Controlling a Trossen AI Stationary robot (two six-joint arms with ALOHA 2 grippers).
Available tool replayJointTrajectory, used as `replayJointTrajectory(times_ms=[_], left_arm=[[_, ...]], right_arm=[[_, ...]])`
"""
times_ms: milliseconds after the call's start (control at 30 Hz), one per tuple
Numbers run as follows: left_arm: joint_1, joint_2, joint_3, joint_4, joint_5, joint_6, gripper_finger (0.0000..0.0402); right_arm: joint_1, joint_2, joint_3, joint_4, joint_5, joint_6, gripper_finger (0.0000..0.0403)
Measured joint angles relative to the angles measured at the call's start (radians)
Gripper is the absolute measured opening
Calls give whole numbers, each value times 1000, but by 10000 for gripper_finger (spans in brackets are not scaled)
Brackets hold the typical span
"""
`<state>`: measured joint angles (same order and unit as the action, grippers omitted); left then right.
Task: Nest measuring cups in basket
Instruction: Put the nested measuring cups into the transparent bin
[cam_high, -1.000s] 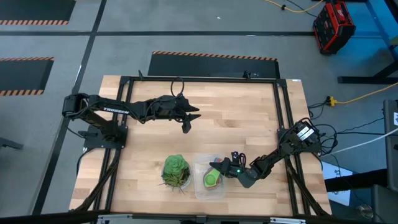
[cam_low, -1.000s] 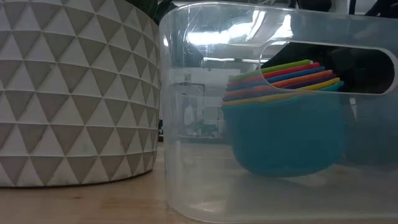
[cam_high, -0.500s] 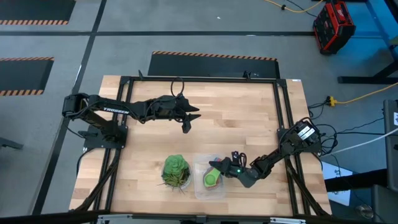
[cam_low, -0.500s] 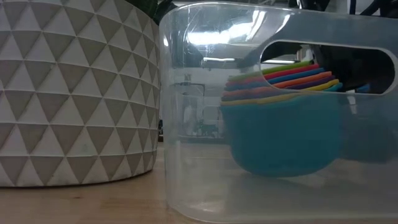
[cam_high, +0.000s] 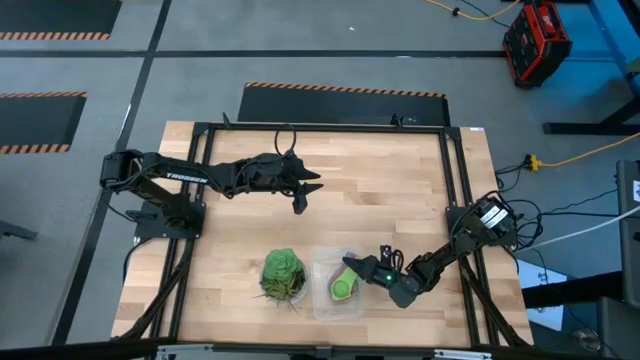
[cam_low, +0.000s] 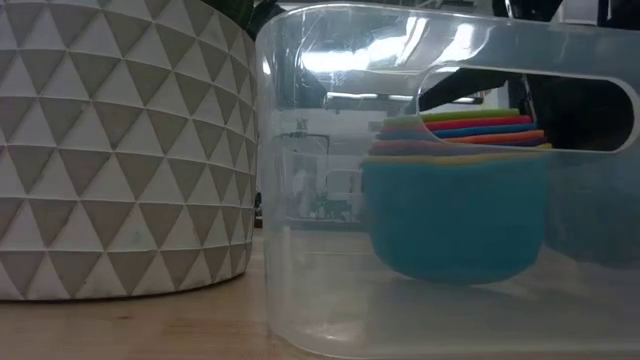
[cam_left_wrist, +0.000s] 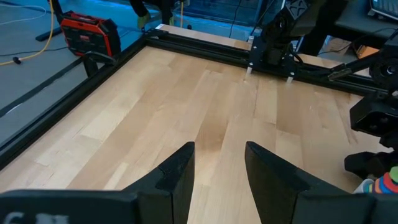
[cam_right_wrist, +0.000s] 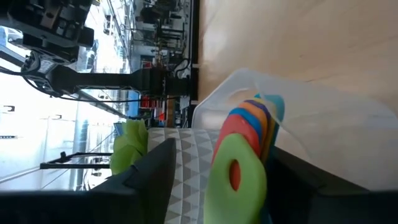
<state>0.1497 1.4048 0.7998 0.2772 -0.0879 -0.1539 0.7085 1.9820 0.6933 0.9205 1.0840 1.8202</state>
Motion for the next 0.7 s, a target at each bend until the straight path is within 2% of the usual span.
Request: replayJointTrajectory(times_ms=[467,700], left_arm=[[0,0,0,0,0,0,135],[0,0,0,0,0,0,135]], right_arm=[[54,1,-2,-45,102,0,212],[106,2,-2,-41,198,1,212]])
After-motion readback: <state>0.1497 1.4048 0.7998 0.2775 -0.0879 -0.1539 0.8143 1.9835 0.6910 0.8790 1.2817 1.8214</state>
